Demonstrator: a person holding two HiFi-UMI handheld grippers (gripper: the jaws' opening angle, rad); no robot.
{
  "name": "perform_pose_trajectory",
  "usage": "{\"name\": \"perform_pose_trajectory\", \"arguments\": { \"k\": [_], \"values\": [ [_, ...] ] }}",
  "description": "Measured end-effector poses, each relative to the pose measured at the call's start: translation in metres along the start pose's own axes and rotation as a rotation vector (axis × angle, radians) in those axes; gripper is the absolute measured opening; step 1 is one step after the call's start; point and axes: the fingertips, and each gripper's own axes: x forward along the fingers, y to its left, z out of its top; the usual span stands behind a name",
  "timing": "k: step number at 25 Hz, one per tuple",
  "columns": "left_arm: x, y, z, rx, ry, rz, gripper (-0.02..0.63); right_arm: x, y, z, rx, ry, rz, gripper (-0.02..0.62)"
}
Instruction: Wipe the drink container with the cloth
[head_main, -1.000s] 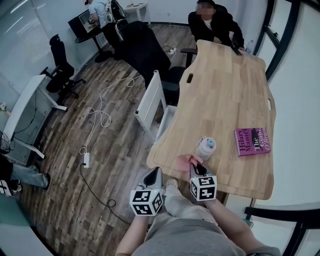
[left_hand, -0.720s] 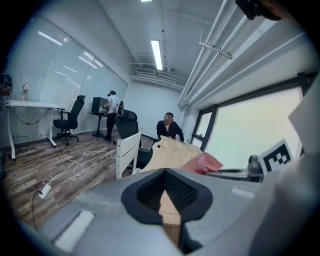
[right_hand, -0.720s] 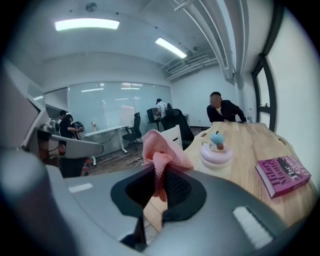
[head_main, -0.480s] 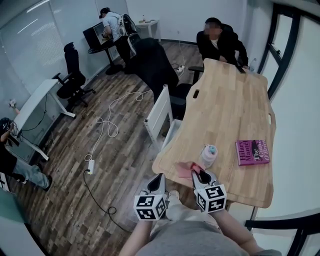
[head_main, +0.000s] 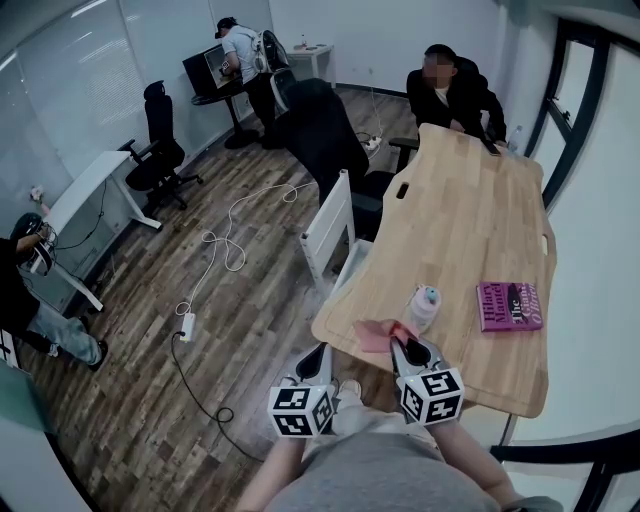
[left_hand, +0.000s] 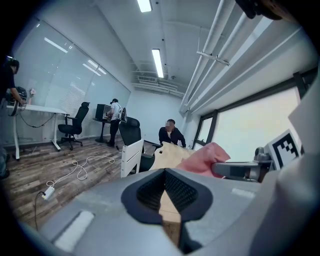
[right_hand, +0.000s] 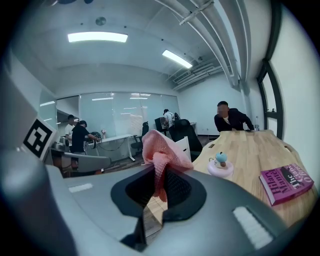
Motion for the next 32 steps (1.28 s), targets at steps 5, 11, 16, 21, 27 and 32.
{"name": "perform_pose_trajectory", "arguments": {
  "k": [5, 11, 16, 21, 27, 32],
  "values": [
    [-0.004, 0.002, -0.001, -0.007, -0.002, 0.008, 0.005, 0.000, 0.007, 0.005, 0.006, -0.011, 0.022, 0.028],
    [-0.004, -0.001, -0.004, -0.010, 0.003, 0.009, 0.005, -0.003, 0.001, 0.009, 0.016, -0.032, 0.001, 0.023],
    [-0.003, -0.001, -0.002, -0.002, 0.008, 0.007, 0.005, -0.005, -0.001, 0.012, 0.014, -0.041, -0.007, 0.022],
    [-0.003, 0.000, -0.002, -0.006, 0.007, 0.009, 0.005, -0.003, 0.002, 0.010, 0.014, -0.037, 0.004, 0.023],
    [-0.002, 0.001, 0.001, -0.014, 0.007, 0.012, 0.005, 0.000, 0.006, 0.014, 0.014, -0.040, 0.019, 0.023],
    [0.001, 0.003, 0.004, -0.016, 0.002, 0.017, 0.005, 0.004, 0.007, 0.021, 0.005, -0.055, 0.032, 0.023]
  ]
}}
